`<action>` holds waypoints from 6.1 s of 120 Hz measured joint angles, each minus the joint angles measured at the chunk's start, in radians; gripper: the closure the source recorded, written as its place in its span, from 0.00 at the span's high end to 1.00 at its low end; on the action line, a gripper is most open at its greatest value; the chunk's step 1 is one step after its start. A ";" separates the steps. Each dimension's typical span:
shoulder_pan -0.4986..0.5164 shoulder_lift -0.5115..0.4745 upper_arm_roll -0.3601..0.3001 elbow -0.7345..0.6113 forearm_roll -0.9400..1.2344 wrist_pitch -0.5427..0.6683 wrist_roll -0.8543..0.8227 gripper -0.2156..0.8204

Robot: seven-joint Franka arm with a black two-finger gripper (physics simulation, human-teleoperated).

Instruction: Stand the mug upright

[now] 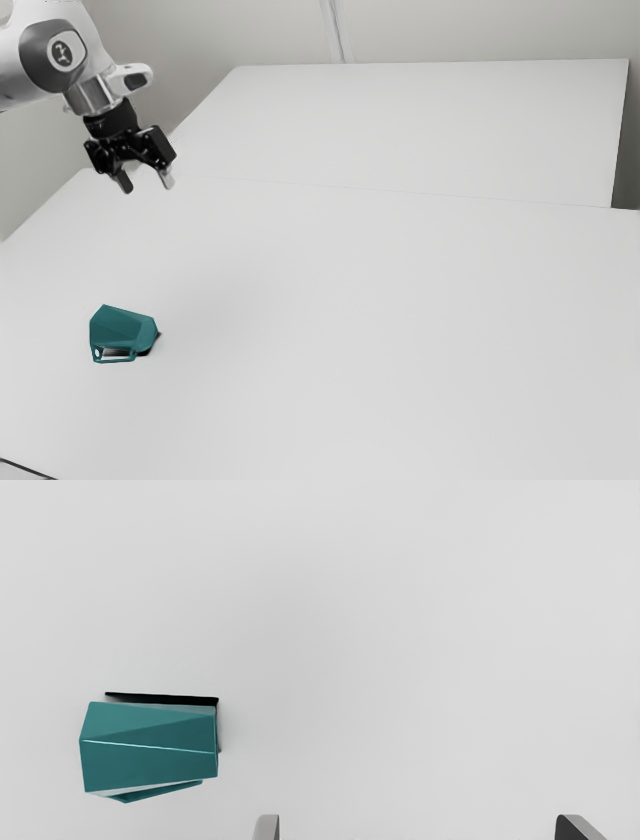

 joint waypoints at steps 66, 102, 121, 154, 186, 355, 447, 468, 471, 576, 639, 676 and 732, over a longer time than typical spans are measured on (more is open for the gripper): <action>0.156 -0.144 0.237 -0.367 -0.277 0.119 0.377 0.79; 0.284 0.034 0.252 -0.368 -0.361 0.107 0.643 0.79; 0.352 0.102 0.252 -0.363 -0.416 0.090 0.773 0.79; 0.377 0.223 0.251 -0.326 -0.481 0.070 0.946 0.79; 0.393 0.296 0.251 -0.326 -0.561 0.065 1.058 0.79; 0.275 0.112 0.234 -0.365 -0.647 -0.075 1.188 0.06; -0.115 -0.087 0.000 -0.472 0.123 0.529 0.516 0.04; -0.123 -0.087 -0.013 -0.563 0.166 0.651 0.357 0.03; -0.121 -0.087 -0.020 -0.571 0.169 0.665 0.337 0.03; -0.142 0.043 -0.083 -0.596 0.173 0.810 -0.046 0.11; -0.135 0.001 -0.091 -0.586 0.168 0.793 -0.092 0.68; -0.141 -0.007 -0.089 -0.333 0.153 0.571 -0.101 0.77; -0.084 0.156 -0.094 0.099 0.128 0.206 -0.045 0.79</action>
